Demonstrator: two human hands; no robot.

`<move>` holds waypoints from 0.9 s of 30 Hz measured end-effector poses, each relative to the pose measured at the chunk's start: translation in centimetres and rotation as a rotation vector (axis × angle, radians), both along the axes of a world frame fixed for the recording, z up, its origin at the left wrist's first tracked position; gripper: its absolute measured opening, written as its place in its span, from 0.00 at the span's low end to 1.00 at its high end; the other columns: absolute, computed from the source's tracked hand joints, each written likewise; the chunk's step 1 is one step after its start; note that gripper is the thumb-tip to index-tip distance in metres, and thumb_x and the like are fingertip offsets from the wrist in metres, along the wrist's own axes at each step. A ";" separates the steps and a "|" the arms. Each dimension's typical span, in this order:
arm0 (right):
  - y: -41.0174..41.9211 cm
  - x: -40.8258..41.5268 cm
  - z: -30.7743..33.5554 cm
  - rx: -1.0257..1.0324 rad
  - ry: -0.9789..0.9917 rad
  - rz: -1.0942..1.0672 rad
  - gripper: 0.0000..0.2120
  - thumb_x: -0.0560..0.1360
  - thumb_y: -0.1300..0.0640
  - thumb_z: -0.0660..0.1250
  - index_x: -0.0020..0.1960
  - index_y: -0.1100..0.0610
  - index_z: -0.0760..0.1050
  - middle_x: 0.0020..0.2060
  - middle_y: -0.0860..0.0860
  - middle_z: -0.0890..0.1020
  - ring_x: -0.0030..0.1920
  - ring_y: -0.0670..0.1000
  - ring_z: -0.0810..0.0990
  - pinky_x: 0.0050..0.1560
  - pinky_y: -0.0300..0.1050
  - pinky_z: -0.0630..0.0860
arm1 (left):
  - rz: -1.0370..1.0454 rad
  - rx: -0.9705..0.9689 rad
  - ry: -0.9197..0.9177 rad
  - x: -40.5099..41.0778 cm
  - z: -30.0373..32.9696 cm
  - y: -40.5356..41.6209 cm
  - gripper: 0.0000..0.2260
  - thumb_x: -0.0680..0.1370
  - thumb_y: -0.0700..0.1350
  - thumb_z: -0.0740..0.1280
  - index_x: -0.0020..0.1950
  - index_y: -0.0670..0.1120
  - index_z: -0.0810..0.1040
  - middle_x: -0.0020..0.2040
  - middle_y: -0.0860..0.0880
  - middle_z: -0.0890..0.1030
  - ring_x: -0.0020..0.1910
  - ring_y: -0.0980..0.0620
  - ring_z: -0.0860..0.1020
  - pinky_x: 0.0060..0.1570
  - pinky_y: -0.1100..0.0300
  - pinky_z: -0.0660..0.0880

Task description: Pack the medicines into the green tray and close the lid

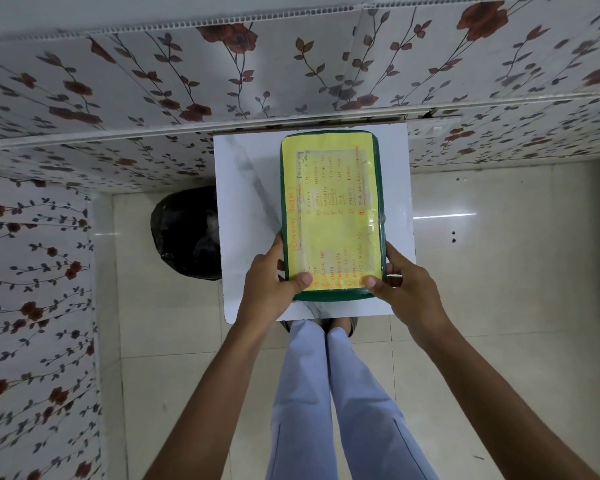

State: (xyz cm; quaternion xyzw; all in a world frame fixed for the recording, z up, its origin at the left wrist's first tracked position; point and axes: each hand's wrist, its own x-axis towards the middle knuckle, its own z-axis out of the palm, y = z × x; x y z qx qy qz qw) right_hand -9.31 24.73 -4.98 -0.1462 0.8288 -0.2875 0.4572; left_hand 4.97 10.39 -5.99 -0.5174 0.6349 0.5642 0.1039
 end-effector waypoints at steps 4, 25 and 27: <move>0.0 -0.1 0.0 0.002 -0.018 -0.004 0.28 0.73 0.57 0.68 0.69 0.43 0.63 0.54 0.53 0.81 0.53 0.57 0.79 0.55 0.59 0.77 | -0.022 -0.008 -0.010 -0.2 0.0 -0.1 0.33 0.72 0.46 0.70 0.72 0.62 0.58 0.57 0.43 0.75 0.54 0.45 0.75 0.54 0.43 0.77; -1.0 -1.4 2.4 0.048 -0.049 0.088 0.26 0.72 0.53 0.68 0.68 0.48 0.65 0.57 0.53 0.77 0.54 0.54 0.78 0.56 0.55 0.76 | 0.077 -0.012 -0.020 0.1 1.9 0.8 0.25 0.72 0.48 0.70 0.67 0.54 0.68 0.56 0.43 0.76 0.56 0.44 0.75 0.56 0.43 0.76; -1.3 -1.5 3.4 0.034 -0.026 0.042 0.27 0.72 0.53 0.68 0.69 0.50 0.64 0.62 0.54 0.74 0.57 0.54 0.76 0.57 0.52 0.74 | 0.121 -0.021 -0.027 0.2 2.7 0.8 0.26 0.72 0.48 0.70 0.69 0.51 0.68 0.57 0.44 0.76 0.57 0.45 0.75 0.57 0.43 0.75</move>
